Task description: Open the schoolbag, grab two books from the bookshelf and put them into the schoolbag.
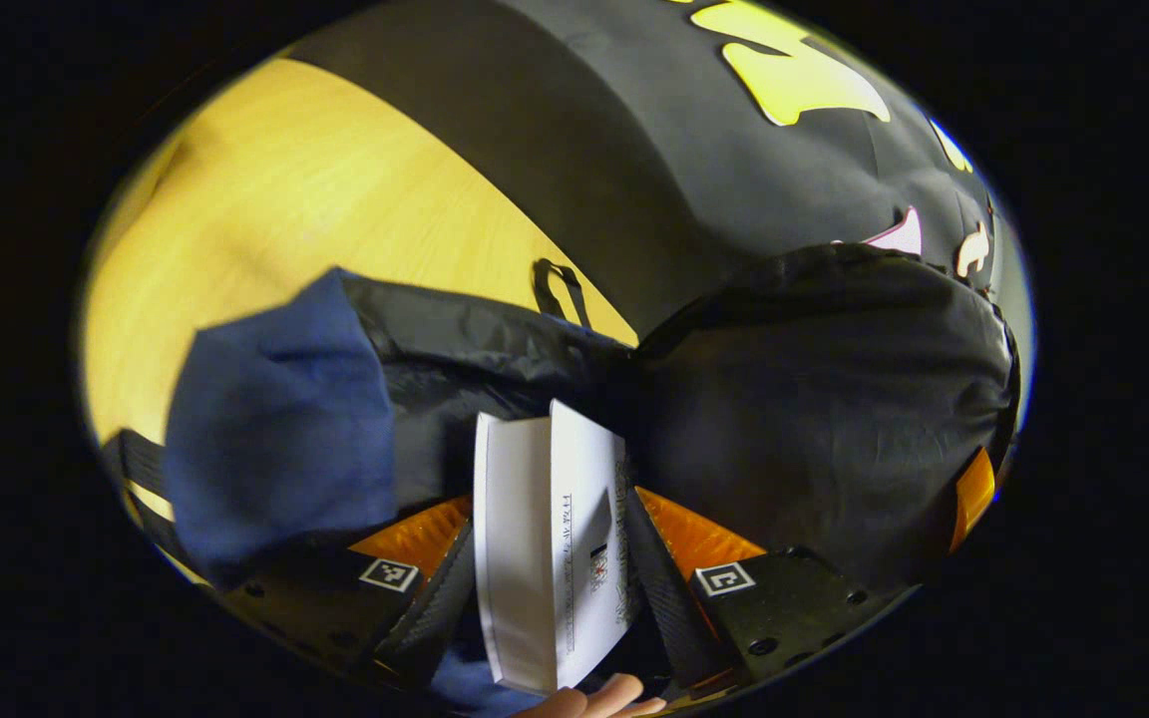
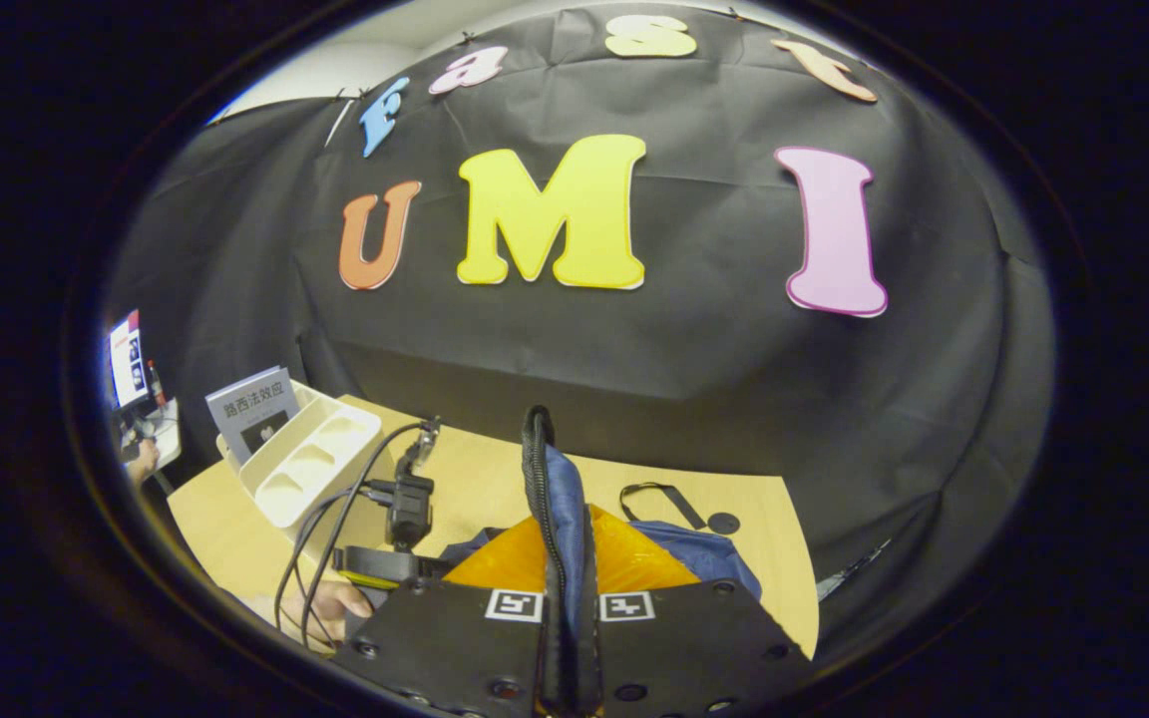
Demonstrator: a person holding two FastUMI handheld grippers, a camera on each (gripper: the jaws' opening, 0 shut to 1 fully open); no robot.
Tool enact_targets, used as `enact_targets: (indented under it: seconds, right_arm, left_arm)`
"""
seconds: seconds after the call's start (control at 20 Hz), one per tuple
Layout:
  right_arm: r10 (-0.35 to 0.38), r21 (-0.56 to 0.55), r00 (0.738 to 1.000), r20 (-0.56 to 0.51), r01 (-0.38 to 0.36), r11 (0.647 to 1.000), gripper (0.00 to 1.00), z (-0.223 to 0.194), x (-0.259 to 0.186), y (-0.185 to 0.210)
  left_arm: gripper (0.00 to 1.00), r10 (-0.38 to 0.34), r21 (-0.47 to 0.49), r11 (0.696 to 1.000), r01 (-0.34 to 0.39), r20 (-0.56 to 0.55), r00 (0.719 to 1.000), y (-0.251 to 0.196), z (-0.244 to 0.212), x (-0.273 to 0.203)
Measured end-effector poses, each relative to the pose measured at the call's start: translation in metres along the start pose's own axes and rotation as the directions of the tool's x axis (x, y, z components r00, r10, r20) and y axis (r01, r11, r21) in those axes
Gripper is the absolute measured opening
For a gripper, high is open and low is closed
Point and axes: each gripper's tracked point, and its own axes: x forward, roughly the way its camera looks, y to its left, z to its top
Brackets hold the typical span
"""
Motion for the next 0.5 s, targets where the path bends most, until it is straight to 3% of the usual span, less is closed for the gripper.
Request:
enact_targets:
  seconds: [0.1,0.25,0.5]
  right_arm:
    - [-0.008,0.011,1.0,0.005,0.008,1.0,0.06,-0.004,-0.003,-0.009]
    - [-0.015,0.029,1.0,0.002,0.015,0.999,0.06,-0.013,0.0,-0.011]
    - [-0.016,0.041,1.0,0.011,0.015,0.999,0.06,-0.016,-0.002,-0.012]
  left_arm:
    - [0.88,0.059,0.064,0.996,-0.059,-0.004,0.998,0.006,0.0,-0.015]
    - [0.89,0.074,0.174,0.982,-0.076,0.018,0.997,-0.007,0.008,-0.047]
    - [0.98,0.153,0.357,0.916,-0.184,0.113,0.982,-0.025,0.036,-0.098]
